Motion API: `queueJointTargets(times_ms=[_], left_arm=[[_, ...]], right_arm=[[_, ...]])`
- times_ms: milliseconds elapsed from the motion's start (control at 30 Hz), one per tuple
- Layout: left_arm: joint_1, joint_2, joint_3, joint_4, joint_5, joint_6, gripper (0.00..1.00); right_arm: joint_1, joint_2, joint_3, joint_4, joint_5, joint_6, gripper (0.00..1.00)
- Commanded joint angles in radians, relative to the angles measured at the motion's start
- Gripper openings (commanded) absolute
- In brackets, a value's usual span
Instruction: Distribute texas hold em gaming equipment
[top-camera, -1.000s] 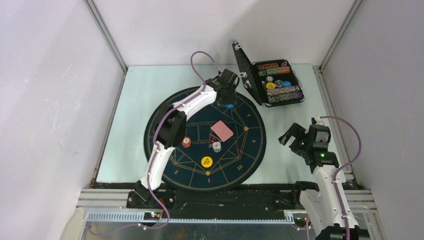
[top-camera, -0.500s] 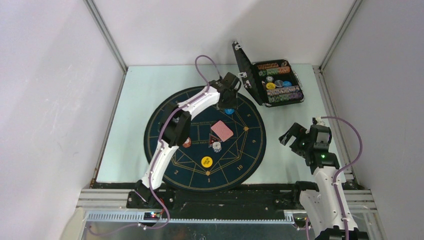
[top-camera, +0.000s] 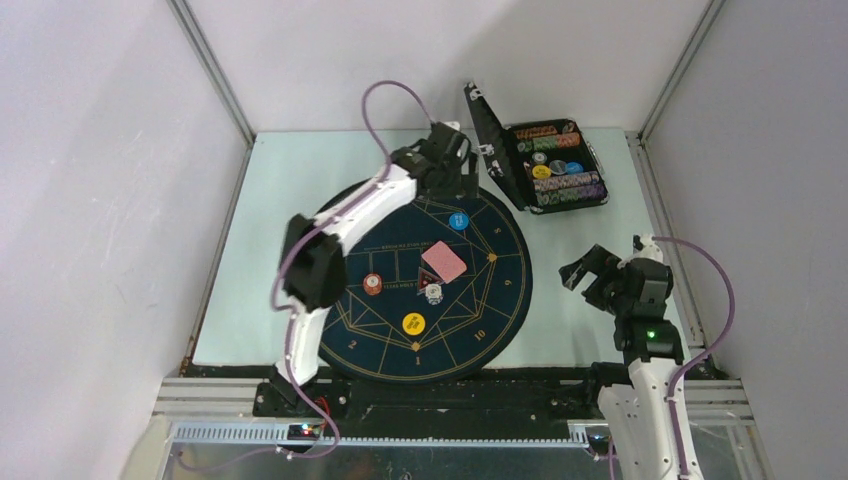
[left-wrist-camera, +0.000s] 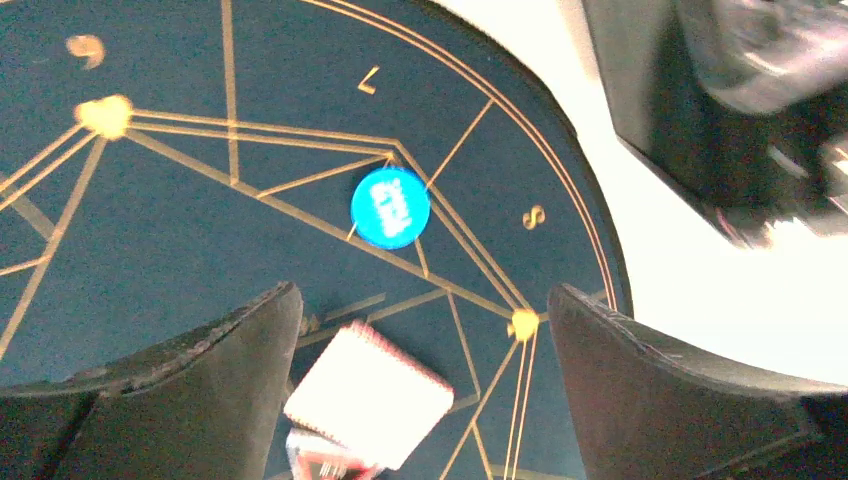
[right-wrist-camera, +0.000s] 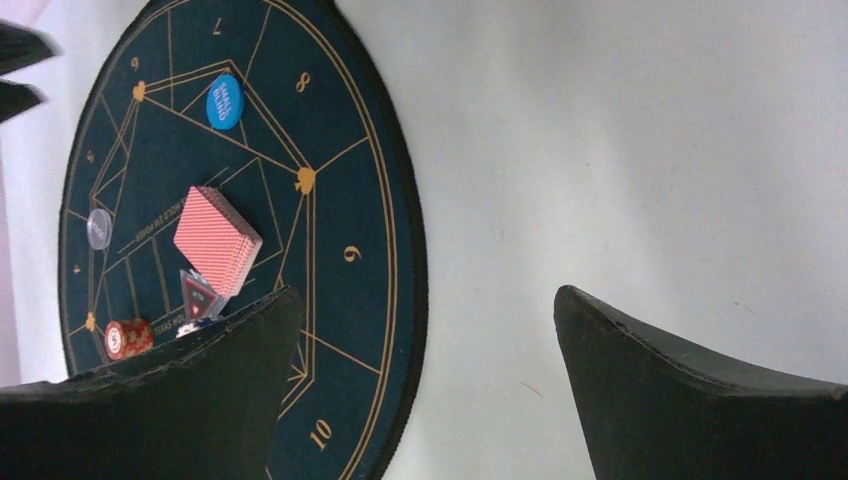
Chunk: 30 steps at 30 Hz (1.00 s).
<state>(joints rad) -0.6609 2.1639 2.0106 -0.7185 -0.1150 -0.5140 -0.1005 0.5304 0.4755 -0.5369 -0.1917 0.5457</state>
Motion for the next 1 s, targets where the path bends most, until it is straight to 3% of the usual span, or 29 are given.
queueJointTargets(times_ms=[0,133,300,433,533,667,967], left_arm=[[-0.004,-0.335,-0.227,0.119,-0.066,0.046,1.0],[-0.005,-0.605,-0.583,0.233,-0.134,0.021,1.0],[0.005,-0.916,-0.917,0.215,-0.295,-0.065,1.0],[0.016,-1.113,-1.1,0.146,-0.395,-0.168,1.0],[0.038,-1.218,-1.189,0.077,-0.46,-0.25,1.0],[0.084,-1.373,-1.294,-0.003,-0.495,-0.308,1.0],[0.098,-1.569,-1.399,-0.091,-0.672,-0.432,1.0]], right_arm=[[0.021,-0.016,0.024,0.03,-0.052,0.018,1.0],[0.154,0.001,0.038,0.076,-0.024,0.035,0.99],[0.521,0.107,0.104,0.198,0.111,-0.064,1.0],[0.814,0.344,0.23,0.272,0.166,-0.258,1.0],[1.02,0.532,0.37,0.278,0.132,-0.499,1.0],[1.116,0.824,0.559,0.208,0.017,-0.765,1.0],[1.135,1.303,0.972,-0.012,-0.13,-0.907,0.94]])
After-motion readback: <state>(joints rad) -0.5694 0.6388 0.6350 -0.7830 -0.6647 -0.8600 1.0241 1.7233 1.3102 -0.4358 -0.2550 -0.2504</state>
